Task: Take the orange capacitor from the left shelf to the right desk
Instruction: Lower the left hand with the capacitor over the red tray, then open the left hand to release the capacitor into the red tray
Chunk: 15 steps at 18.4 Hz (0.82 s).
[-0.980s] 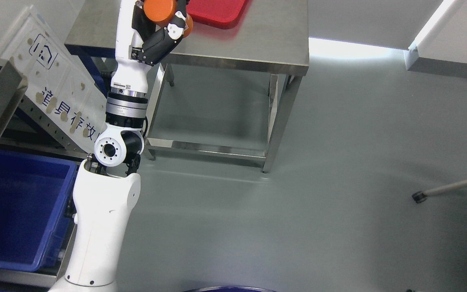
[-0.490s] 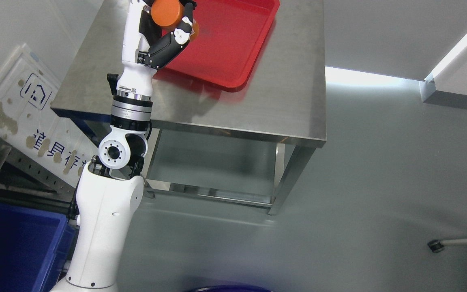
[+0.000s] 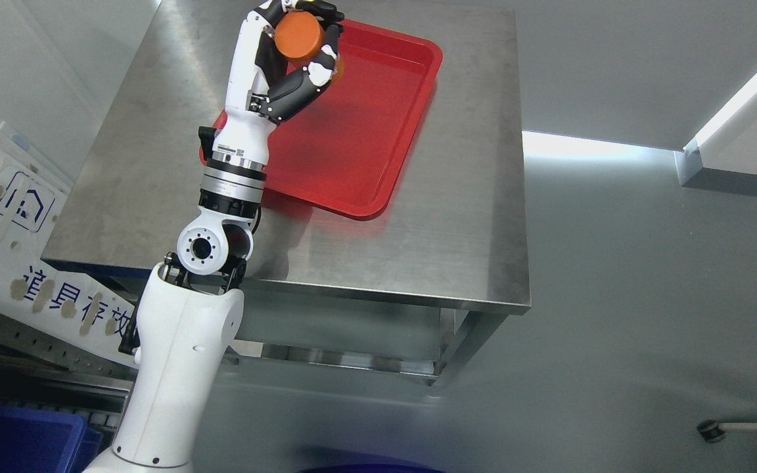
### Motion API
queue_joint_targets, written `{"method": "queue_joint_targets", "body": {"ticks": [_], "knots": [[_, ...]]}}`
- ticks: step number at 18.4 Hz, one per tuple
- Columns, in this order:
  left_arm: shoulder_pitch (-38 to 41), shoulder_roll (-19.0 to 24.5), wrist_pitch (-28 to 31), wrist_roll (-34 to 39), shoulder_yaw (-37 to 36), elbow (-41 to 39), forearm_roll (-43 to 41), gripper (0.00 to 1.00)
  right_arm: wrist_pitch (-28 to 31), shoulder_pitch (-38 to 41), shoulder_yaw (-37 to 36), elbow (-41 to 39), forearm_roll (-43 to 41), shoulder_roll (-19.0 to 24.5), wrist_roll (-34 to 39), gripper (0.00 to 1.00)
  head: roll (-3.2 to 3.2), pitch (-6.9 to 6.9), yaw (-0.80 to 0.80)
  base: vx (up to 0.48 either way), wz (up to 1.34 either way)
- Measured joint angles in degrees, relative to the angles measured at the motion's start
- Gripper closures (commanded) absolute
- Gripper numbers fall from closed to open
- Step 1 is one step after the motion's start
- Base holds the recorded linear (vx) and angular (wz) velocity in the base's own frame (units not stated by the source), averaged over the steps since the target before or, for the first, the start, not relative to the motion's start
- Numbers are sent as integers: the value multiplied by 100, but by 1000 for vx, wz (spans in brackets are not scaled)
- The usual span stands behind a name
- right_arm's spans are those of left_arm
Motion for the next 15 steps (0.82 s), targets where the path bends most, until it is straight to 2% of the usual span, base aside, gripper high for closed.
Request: {"method": "queue_joint_targets", "body": {"ticks": [9, 11, 12, 13, 14, 15], "knots": [[262, 0, 117, -11, -336, 432, -95, 94, 0, 1, 0, 0, 0, 0, 32, 0, 0, 0, 0, 22, -2], [307, 0, 134, -11, -318, 484, -109, 89, 0, 1, 0, 0, 0, 0, 18, 0, 0, 0, 0, -15, -1], [321, 0, 116, -11, -310, 504, -115, 81, 0, 1, 0, 0, 0, 0, 6, 0, 0, 0, 0, 0, 0], [333, 0, 104, -11, -302, 524, -119, 55, 0, 1, 0, 0, 0, 0, 0, 0, 0, 0, 0, 0, 0], [339, 0, 90, -7, -293, 543, -123, 23, 0, 1, 0, 0, 0, 0, -1, 0, 0, 0, 0, 0, 0], [331, 0, 88, -5, -285, 559, -126, 16, 0, 1, 0, 0, 0, 0, -1, 0, 0, 0, 0, 0, 0]]}}
